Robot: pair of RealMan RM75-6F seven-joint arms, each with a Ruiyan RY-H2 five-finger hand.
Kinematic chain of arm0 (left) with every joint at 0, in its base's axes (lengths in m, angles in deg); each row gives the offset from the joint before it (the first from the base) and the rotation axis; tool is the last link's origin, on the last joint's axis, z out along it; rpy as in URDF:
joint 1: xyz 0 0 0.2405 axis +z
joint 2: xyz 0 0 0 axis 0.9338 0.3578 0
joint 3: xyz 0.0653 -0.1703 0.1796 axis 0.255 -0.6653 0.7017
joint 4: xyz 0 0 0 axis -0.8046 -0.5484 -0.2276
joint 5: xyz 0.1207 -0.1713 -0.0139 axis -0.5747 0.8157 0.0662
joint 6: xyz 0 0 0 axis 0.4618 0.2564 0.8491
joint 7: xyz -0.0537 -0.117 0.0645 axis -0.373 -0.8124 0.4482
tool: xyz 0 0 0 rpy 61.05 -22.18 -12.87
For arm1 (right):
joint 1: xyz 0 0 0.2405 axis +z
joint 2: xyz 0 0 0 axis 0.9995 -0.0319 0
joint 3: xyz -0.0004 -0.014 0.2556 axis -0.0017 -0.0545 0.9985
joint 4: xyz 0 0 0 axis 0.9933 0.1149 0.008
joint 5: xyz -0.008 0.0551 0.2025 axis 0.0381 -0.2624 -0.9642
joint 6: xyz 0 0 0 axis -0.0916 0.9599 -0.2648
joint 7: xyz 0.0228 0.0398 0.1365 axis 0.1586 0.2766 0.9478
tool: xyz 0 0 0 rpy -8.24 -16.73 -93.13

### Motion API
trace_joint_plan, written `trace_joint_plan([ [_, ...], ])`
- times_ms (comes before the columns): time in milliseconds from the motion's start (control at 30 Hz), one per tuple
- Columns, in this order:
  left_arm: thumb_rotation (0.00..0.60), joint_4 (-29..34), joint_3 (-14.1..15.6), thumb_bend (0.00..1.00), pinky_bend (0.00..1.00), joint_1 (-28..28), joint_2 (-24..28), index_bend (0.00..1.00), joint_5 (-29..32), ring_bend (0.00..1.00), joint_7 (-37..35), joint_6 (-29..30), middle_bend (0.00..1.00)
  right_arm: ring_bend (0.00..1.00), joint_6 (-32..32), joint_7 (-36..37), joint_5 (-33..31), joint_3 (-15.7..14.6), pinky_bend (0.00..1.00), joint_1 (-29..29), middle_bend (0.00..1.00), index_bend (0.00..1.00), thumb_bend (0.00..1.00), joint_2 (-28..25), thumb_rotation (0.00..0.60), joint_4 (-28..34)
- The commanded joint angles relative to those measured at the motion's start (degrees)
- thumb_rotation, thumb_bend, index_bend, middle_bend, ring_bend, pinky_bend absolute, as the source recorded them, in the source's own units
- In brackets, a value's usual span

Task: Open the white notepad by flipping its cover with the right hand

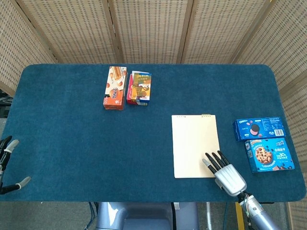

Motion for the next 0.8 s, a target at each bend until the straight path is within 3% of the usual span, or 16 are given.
trace_joint_plan([
  [33, 0.600, 0.0, 0.0, 0.00, 0.00, 0.0, 0.0, 0.00, 0.1, 0.00, 0.1, 0.0, 0.00, 0.00, 0.3, -0.5, -0.2, -0.1, 0.00, 0.3, 0.00, 0.00, 0.40, 1.1, 0.600, -1.2],
  [800, 0.600, 0.2, -0.1, 0.00, 0.00, -0.2, -0.1, 0.00, 0.3, 0.00, 0.4, -0.5, 0.00, 0.00, 1.0, -1.1, -2.7, -0.1, 0.00, 1.3, 0.00, 0.00, 0.45, 4.1, 0.600, -4.3],
])
